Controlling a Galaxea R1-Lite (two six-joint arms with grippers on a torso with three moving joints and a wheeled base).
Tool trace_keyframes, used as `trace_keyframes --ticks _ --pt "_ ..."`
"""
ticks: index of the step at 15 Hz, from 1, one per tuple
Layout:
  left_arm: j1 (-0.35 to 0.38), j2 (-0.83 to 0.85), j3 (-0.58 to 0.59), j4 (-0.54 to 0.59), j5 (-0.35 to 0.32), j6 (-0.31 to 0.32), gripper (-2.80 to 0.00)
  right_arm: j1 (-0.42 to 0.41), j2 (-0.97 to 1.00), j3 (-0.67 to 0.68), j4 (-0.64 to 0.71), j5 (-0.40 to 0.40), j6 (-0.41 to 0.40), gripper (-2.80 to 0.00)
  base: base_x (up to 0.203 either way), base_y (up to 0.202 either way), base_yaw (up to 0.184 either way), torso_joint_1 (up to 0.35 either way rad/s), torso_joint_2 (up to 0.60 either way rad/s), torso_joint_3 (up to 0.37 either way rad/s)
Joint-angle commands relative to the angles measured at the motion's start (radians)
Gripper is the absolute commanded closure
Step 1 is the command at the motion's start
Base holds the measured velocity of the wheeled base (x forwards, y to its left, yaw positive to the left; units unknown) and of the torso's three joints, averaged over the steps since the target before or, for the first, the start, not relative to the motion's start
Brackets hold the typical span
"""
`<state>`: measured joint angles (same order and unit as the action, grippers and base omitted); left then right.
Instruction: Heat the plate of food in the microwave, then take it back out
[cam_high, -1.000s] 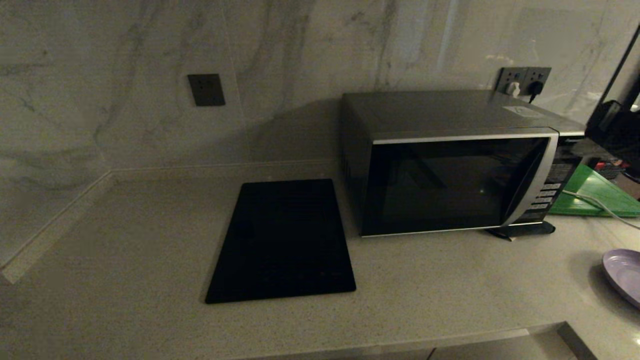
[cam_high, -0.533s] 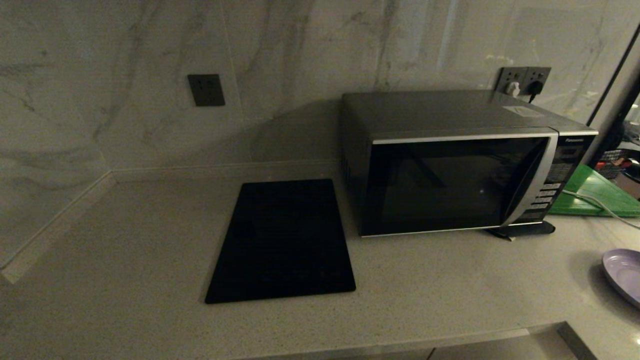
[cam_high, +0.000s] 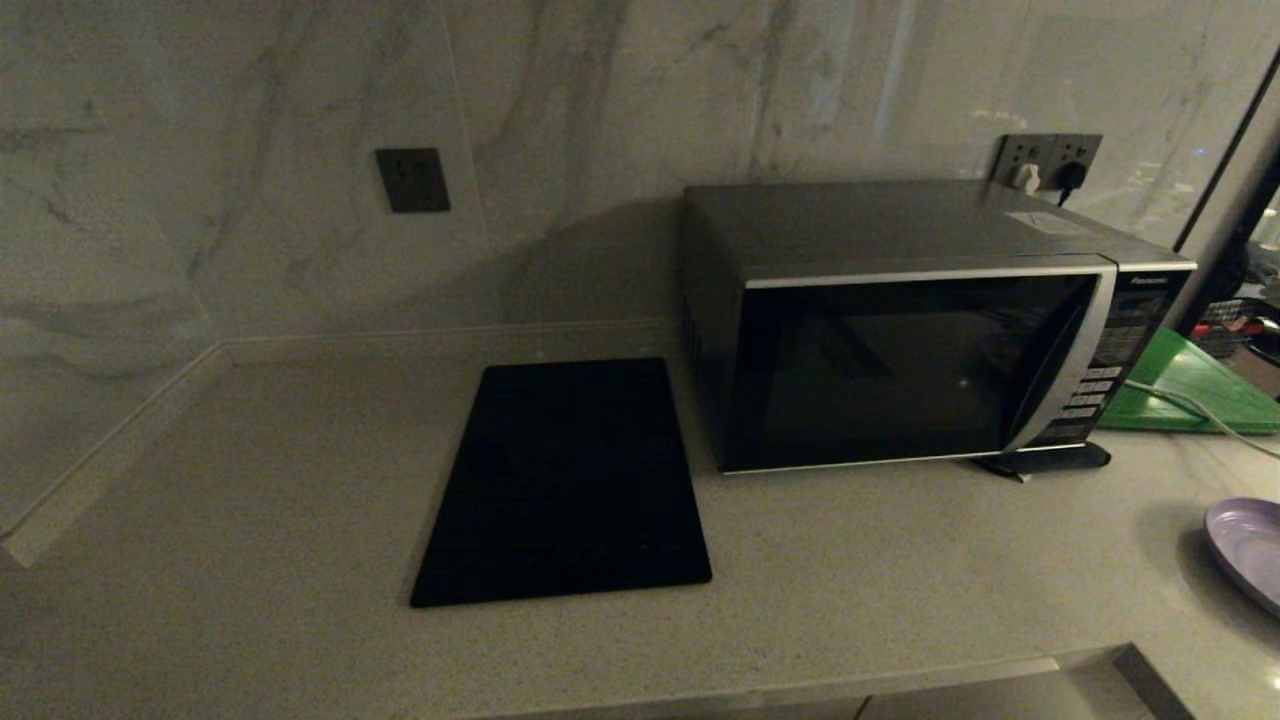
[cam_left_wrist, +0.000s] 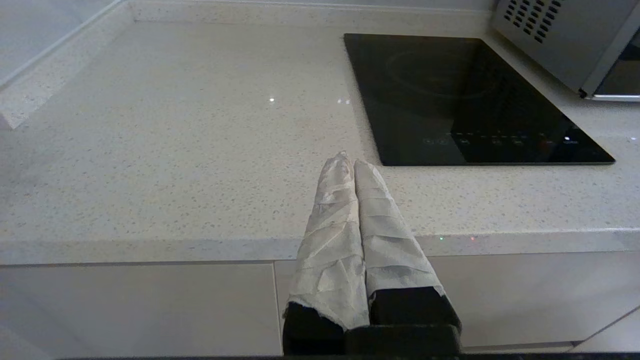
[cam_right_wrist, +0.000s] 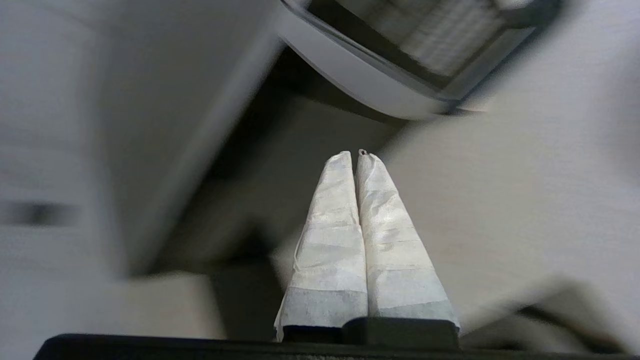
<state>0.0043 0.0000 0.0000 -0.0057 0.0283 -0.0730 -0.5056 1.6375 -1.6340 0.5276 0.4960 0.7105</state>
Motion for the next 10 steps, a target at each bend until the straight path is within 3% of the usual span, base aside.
trace_keyframes --ticks 1,7,10 --pt "0.000 0.002 0.000 0.000 0.001 -0.001 0.00 -0.010 0.094 0.031 -0.100 0.075 0.097 0.00 0.000 0.000 0.000 0.000 0.00 0.000" --pt "0.000 0.001 0.000 0.000 0.001 -0.001 0.00 -0.014 0.164 0.176 -0.244 0.146 0.109 0.00 0.000 0.000 0.000 0.000 0.00 0.000" --pt "0.000 0.002 0.000 0.000 0.001 -0.001 0.00 -0.052 0.176 0.125 -0.267 0.173 0.205 0.00 0.000 0.000 0.000 0.000 0.00 0.000"
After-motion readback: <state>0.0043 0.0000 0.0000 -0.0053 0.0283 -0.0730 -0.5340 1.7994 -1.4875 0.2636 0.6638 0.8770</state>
